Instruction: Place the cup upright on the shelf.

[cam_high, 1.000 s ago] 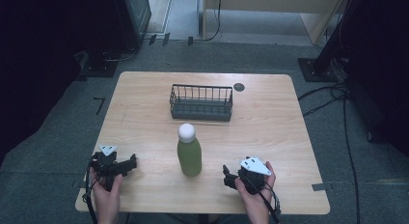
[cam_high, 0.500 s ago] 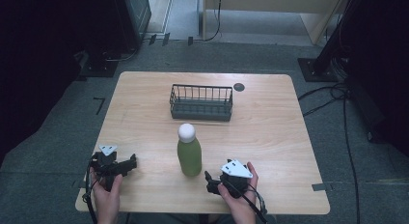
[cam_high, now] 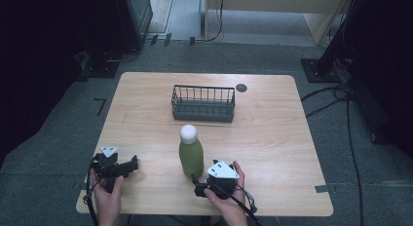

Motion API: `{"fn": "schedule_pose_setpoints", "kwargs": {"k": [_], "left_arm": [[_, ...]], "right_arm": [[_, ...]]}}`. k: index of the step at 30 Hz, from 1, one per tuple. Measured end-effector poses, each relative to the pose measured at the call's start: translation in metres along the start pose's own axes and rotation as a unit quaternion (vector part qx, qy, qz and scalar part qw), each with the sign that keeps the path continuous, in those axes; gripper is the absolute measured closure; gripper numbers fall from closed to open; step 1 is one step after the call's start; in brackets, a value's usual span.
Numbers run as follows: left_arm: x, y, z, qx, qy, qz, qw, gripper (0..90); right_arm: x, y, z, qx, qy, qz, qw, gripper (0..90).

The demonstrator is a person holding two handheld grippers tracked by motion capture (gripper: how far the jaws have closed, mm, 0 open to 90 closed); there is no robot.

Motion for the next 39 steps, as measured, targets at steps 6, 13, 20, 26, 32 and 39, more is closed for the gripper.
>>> {"fn": "schedule_pose_setpoints", "kwargs": {"k": [6, 13, 20, 26, 32, 39], "left_arm": [[0.000, 0.000, 0.000, 0.000, 0.000, 0.000, 1.0000, 0.0], [0.000, 0.000, 0.000, 0.000, 0.000, 0.000, 1.0000, 0.1], [0.000, -0.001, 0.000, 0.001, 0.000, 0.001, 1.0000, 0.0], [-0.001, -0.002, 0.000, 0.002, -0.001, -0.001, 1.0000, 0.1], [-0.001, -0.002, 0.000, 0.002, -0.001, -0.001, 1.0000, 0.0], [-0.001, -0.002, 0.000, 0.002, -0.001, -0.001, 1.0000, 0.0]], "right_arm": [[-0.006, 0.010, 0.009, -0.018, -0.006, -0.001, 0.9998, 8.3], [-0.013, 0.016, 0.017, -0.020, -0.011, 0.001, 0.9997, 9.7], [-0.023, 0.019, 0.019, -0.024, -0.026, 0.009, 0.9993, 13.7], [-0.037, 0.022, 0.016, -0.033, -0.045, 0.014, 0.9983, 16.2], [-0.045, 0.025, 0.015, -0.035, -0.046, 0.011, 0.9983, 16.7], [-0.049, 0.025, 0.016, -0.044, -0.046, 0.014, 0.9978, 16.5]]}}
Point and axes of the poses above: each handheld gripper's, and its own axes: z roughly forward along the jaws, x roughly out of its underside, y roughly to its left, the point moved 1 cm from there along z, roughly forward along the jaws, and after that the axes turned 15 degrees about z, right-handed, at the moved point
